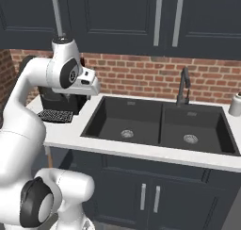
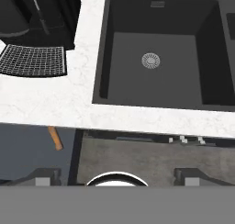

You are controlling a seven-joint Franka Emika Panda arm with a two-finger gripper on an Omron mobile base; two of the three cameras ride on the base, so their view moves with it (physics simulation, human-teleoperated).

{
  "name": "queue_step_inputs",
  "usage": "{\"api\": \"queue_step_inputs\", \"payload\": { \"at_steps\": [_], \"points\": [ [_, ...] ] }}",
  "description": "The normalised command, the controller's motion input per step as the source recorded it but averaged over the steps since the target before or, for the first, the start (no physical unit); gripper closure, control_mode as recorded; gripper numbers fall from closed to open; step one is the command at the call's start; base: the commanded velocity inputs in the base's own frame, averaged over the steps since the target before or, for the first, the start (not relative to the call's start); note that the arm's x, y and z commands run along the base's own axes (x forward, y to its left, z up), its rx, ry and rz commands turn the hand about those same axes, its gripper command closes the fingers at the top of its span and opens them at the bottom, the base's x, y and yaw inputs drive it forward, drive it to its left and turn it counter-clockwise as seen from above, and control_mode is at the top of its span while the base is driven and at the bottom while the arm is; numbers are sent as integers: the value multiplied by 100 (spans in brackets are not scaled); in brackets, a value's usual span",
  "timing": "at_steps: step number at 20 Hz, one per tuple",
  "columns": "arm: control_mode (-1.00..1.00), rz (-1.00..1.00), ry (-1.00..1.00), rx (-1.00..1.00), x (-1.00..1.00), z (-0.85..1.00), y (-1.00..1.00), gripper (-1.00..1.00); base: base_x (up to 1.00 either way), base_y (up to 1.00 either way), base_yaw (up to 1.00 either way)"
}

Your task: Pick up the knife from the drawer and place it on the cutting board. Then place the meat from the plate to the cutting board.

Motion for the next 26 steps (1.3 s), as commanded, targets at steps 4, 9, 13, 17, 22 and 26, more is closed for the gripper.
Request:
{"api": "queue_step_inputs", "payload": {
  "at_steps": [4, 9, 13, 17, 22, 26],
  "points": [
    [100, 0, 0, 0, 0, 0, 0, -100, -100, 22, 0],
    [100, 0, 0, 0, 0, 0, 0, -100, -69, 4, 0],
    [100, 0, 0, 0, 0, 0, 0, -100, -12, 0, 1],
    [100, 0, 0, 0, 0, 0, 0, -100, 0, 0, 11],
    [100, 0, 0, 0, 0, 0, 0, -100, 0, 0, 28],
    [100, 0, 0, 0, 0, 0, 0, -100, 0, -4, 43]
  ]
}}
